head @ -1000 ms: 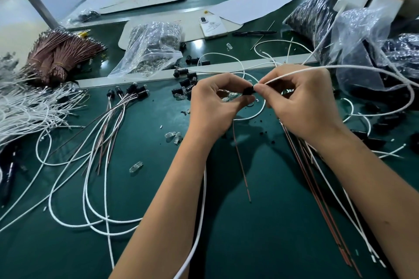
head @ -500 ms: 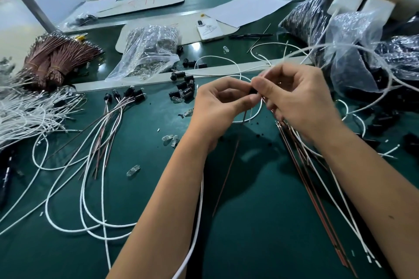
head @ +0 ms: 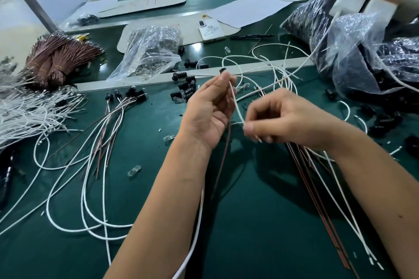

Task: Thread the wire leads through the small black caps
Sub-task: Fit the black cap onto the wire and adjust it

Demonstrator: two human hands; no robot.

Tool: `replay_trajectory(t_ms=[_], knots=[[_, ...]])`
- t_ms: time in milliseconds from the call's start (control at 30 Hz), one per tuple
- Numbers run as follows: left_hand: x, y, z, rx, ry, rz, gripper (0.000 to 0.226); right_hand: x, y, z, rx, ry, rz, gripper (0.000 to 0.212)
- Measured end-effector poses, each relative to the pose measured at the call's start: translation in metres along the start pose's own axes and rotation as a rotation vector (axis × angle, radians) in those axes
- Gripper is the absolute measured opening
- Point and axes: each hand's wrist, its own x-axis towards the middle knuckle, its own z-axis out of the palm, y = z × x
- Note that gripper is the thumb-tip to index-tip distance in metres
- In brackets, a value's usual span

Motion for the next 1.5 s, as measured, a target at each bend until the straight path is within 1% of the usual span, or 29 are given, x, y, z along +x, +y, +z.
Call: replay_trajectory(t_ms=[33,67,100,133,167,233,267,300,333,433,467,500,533,633,667,700,733,800,833,867,900,933,1033,1100,1167,1300,1333,1400,1500], knots=[[0.0,0.002,-0.002,-0.023,0.002,0.007,0.015,-0.003,-0.002,-0.001,-0.009,-0.132,0.046,0.017],[0.0,0.003,-0.003,-0.035,0.0,0.014,0.013,-0.004,-0.002,0.0,-0.001,-0.205,0.072,0.018],[0.0,0.003,-0.002,-0.034,-0.007,0.017,0.015,-0.003,-0.002,0.001,0.038,-0.2,0.077,0.02],[-0.001,0.002,-0.001,-0.021,-0.017,0.017,0.021,-0.001,-0.002,0.004,0.116,-0.122,0.076,0.023],[-0.001,0.0,0.002,-0.004,-0.026,0.012,0.029,0.001,-0.001,0.006,0.204,0.0,0.07,0.025],[-0.002,-0.003,0.005,0.015,-0.035,0.001,0.037,0.006,0.0,0.009,0.266,0.212,0.032,0.025],[-0.002,-0.004,0.006,0.013,-0.035,-0.001,0.037,0.007,0.002,0.01,0.244,0.247,0.017,0.025],[-0.002,-0.004,0.006,-0.001,-0.03,0.0,0.035,0.008,0.003,0.009,0.225,0.225,0.013,0.025],[-0.002,-0.002,0.005,-0.025,-0.021,0.005,0.031,0.006,0.004,0.006,0.211,0.148,0.022,0.026],[-0.002,0.002,0.0,-0.071,0.001,0.03,0.025,-0.004,0.0,-0.004,0.139,-0.251,0.119,0.028],[-0.002,0.002,0.0,-0.077,0.001,0.032,0.026,-0.007,-0.001,-0.005,0.111,-0.339,0.138,0.028],[-0.002,0.003,0.0,-0.083,0.0,0.028,0.027,-0.006,-0.001,-0.004,0.117,-0.354,0.138,0.028],[-0.003,0.002,0.001,-0.089,-0.004,0.02,0.028,-0.005,-0.001,-0.001,0.161,-0.293,0.131,0.029],[-0.005,-0.002,0.007,-0.083,-0.028,-0.022,0.042,0.004,-0.002,0.009,0.319,0.055,0.045,0.026],[-0.006,-0.003,0.008,-0.079,-0.029,-0.025,0.046,0.005,-0.002,0.01,0.317,0.095,0.019,0.025],[-0.005,-0.003,0.008,-0.08,-0.026,-0.02,0.046,0.005,-0.001,0.009,0.304,0.073,0.01,0.025],[-0.005,-0.003,0.007,-0.089,-0.018,-0.01,0.042,0.003,-0.001,0.006,0.288,-0.009,0.023,0.025],[-0.004,0.0,0.005,-0.123,-0.002,0.009,0.032,-0.003,-0.001,0.002,0.224,-0.24,0.088,0.024],[-0.003,0.002,0.003,-0.125,0.004,0.021,0.03,-0.004,-0.001,0.002,0.189,-0.314,0.105,0.025],[-0.003,0.004,0.002,-0.116,0.009,0.037,0.031,-0.004,0.0,0.004,0.17,-0.331,0.108,0.025],[-0.002,0.004,0.001,-0.105,0.01,0.05,0.031,-0.002,0.0,0.007,0.181,-0.289,0.106,0.025],[-0.002,0.004,0.001,-0.093,0.003,0.057,0.031,0.0,-0.001,0.009,0.216,-0.206,0.1,0.026],[-0.005,0.001,0.006,-0.045,-0.046,0.042,0.03,0.006,0.001,0.011,0.333,0.11,0.05,0.028],[-0.006,-0.001,0.006,-0.002,-0.068,0.044,0.026,0.008,0.002,0.012,0.341,0.212,0.012,0.024],[-0.006,-0.002,0.006,0.064,-0.072,0.07,0.018,0.008,0.003,0.012,0.316,0.196,0.012,0.017],[-0.005,0.002,0.002,0.05,-0.034,0.104,0.028,0.002,0.004,0.005,0.141,-0.036,0.131,0.018],[-0.005,0.002,0.001,0.058,-0.033,0.12,0.028,0.001,0.004,0.006,0.121,-0.061,0.152,0.019],[-0.005,0.001,0.001,0.138,-0.044,0.169,0.023,0.002,0.003,0.008,0.113,-0.024,0.147,0.02],[-0.008,0.0,0.002,0.253,-0.118,0.25,0.018,0.006,0.003,0.008,0.188,0.194,0.038,0.017]])
